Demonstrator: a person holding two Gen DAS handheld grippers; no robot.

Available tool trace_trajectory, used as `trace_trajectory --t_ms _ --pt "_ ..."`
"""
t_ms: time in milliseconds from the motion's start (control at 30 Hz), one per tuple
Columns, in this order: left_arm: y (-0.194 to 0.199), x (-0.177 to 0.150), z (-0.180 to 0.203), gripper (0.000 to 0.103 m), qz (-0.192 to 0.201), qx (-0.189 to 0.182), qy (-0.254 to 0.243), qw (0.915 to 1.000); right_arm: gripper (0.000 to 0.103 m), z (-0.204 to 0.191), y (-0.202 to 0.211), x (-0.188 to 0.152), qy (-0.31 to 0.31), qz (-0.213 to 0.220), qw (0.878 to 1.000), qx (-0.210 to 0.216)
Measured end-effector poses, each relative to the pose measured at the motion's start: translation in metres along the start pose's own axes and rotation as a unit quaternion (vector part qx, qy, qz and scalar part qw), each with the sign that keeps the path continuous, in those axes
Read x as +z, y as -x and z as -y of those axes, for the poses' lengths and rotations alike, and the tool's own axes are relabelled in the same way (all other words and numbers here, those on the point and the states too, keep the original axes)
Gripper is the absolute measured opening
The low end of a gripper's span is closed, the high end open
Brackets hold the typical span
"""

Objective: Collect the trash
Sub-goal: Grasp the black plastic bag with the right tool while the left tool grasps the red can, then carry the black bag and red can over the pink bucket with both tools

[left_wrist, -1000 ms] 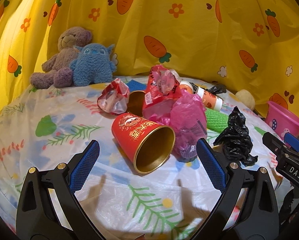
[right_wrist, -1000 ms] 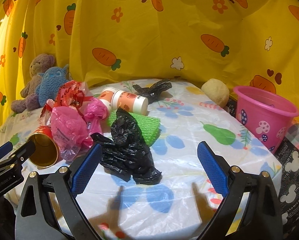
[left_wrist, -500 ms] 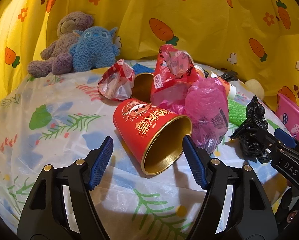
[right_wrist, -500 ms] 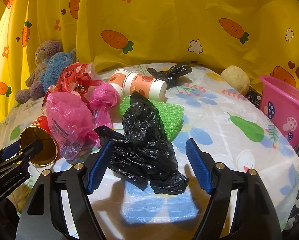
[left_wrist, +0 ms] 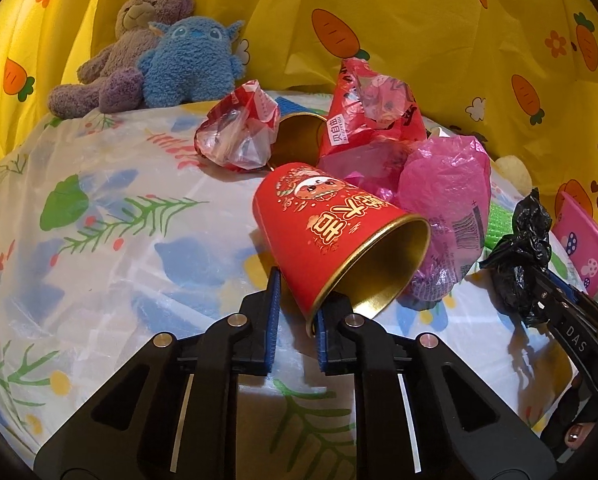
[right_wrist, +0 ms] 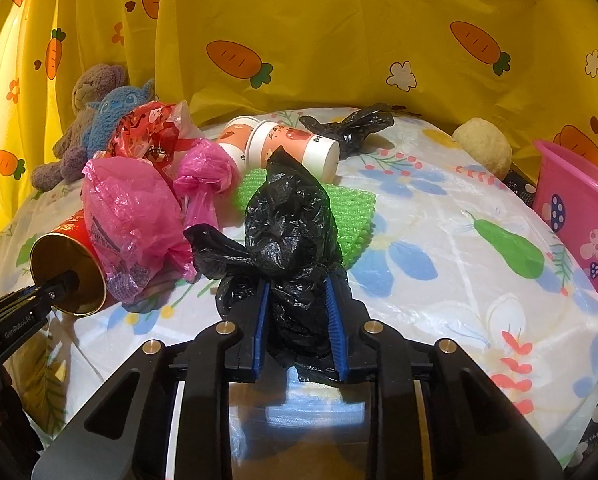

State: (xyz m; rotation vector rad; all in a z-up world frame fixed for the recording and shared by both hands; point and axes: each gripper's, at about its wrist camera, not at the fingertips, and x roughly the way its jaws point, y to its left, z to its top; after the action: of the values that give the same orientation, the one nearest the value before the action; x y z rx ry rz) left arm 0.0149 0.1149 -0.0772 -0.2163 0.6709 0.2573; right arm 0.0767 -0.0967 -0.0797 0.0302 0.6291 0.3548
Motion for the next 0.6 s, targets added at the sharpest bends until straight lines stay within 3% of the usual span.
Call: trace_trajectory --t_ms 133,600 --pt "0.003 0.001 -0.003 0.003 0.008 0.004 0.003 1.0000 0.022 0.002 0.006 -0.001 -0.003 0.007 1.000 -0.001" --pt "0.057 0.021 -0.014 0.002 0.081 0.021 0.027 0.9961 0.022 0.013 0.046 0.006 -0.019 0.051 0.998 0.002"
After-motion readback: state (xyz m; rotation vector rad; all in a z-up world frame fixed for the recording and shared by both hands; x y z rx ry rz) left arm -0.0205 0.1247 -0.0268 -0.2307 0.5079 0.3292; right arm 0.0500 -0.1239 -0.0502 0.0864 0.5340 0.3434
